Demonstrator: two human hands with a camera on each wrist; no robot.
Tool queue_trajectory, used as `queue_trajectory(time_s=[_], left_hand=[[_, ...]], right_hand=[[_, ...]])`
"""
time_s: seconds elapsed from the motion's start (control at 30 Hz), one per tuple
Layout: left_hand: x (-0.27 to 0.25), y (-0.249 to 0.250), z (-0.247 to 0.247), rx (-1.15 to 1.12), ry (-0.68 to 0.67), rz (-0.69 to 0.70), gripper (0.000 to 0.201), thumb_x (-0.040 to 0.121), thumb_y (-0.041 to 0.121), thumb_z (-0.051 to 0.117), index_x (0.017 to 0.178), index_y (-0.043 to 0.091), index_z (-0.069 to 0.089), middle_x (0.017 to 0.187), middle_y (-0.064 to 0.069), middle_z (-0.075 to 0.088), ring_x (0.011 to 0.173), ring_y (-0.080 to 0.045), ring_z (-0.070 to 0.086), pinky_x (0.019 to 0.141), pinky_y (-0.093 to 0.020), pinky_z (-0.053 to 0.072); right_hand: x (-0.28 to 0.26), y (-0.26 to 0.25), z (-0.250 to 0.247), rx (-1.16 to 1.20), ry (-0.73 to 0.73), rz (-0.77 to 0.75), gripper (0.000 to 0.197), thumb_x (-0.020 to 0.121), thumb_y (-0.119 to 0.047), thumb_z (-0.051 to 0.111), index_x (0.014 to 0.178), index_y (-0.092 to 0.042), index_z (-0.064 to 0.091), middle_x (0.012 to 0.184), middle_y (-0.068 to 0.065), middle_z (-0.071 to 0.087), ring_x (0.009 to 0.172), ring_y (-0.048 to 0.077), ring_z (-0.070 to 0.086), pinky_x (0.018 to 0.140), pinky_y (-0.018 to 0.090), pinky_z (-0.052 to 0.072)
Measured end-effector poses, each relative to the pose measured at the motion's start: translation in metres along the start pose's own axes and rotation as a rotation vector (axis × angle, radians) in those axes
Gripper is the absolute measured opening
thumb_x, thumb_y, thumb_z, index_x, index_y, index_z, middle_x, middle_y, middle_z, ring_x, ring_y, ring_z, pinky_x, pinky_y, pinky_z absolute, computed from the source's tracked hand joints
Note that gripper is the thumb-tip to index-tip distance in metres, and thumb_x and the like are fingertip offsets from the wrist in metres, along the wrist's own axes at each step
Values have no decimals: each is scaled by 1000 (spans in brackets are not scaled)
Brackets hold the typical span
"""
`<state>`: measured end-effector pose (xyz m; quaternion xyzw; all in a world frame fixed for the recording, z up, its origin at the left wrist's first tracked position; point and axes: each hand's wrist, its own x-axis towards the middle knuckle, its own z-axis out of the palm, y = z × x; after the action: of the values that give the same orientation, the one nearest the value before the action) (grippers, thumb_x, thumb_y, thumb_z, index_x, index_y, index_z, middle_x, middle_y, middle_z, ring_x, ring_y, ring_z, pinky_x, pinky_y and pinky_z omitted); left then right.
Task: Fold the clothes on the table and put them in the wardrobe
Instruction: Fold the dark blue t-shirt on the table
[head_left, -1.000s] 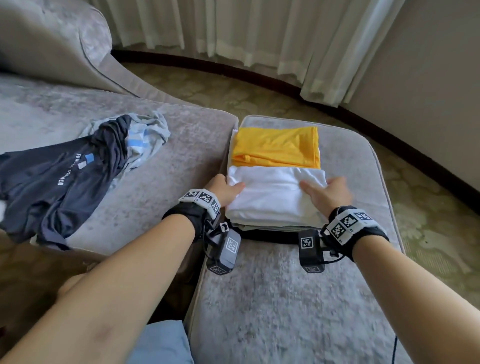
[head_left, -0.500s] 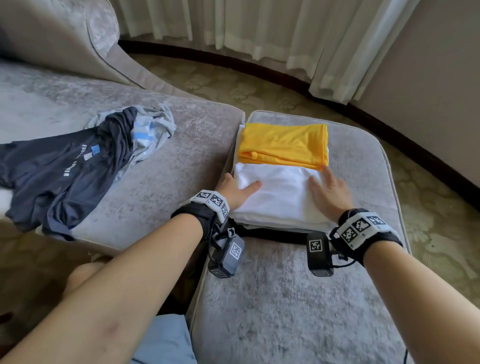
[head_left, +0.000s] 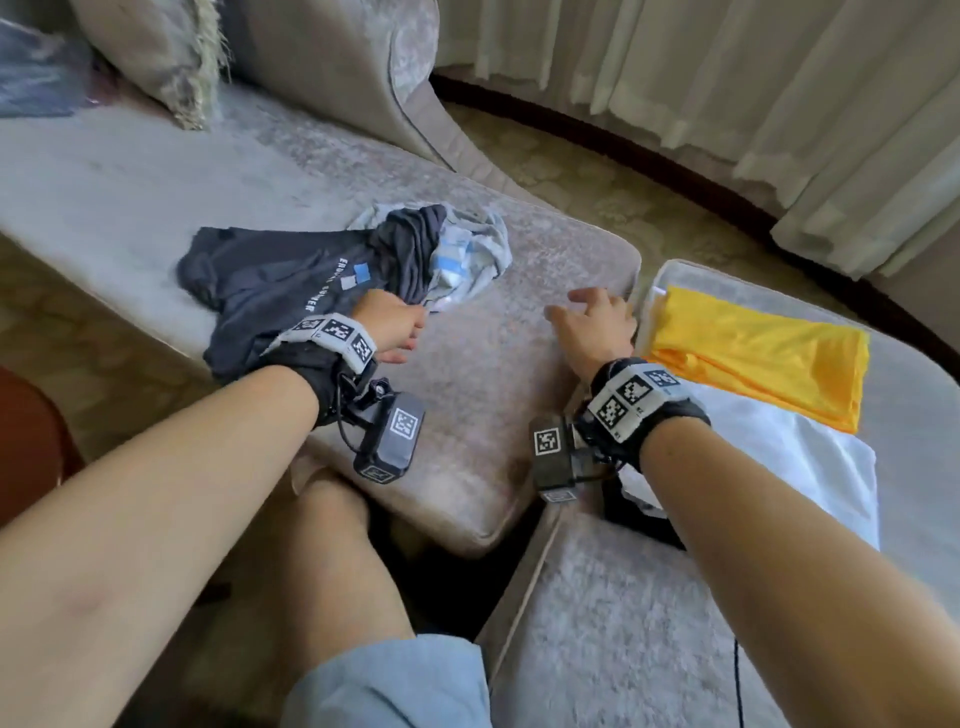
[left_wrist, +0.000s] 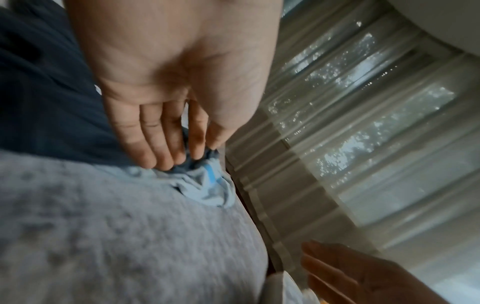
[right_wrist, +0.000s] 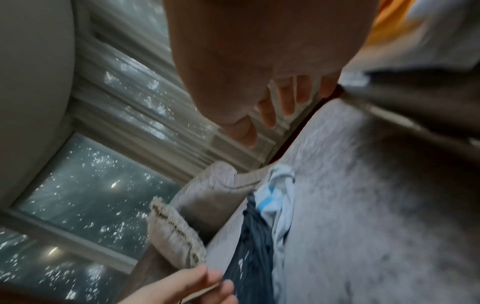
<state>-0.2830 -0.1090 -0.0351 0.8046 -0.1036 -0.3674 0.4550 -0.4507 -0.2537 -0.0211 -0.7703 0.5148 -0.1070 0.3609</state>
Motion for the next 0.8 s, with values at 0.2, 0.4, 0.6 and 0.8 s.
queue_trajectory(time_s=[0.2,0.4,0.6,0.8], left_hand=[[44,-42,-90,-94,295,5,24,86,6,57,63,11,61,63,-9,59,54,-20,55,48,-21,49],[82,-103,-99,78,170,46,37,74,5,78,110,14,72,109,-4,68,105,-17,61,94,-25,47],[104,-104,-111,246,107,0,45,55,21,92,92,23,66,108,-4,63,98,-21,62,88,-30,50],[90,-106,-123,298,121,-17,26,75,24,81,94,10,70,93,-4,65,86,-21,59,83,-30,47]], right_hand=[[24,-62,99,51,-244,7,45,93,-29,61,134,-14,52,135,8,56,124,28,52,93,28,39],[55,-93,192,116,-381,28,47,69,-32,66,112,-15,59,93,10,73,92,29,72,89,48,57],[94,-72,260,57,-322,161,100,35,-70,69,116,-12,62,104,8,72,87,29,72,77,44,61],[57,-114,229,139,-401,236,10,89,-19,65,85,-14,57,82,5,63,70,19,62,61,30,57]])
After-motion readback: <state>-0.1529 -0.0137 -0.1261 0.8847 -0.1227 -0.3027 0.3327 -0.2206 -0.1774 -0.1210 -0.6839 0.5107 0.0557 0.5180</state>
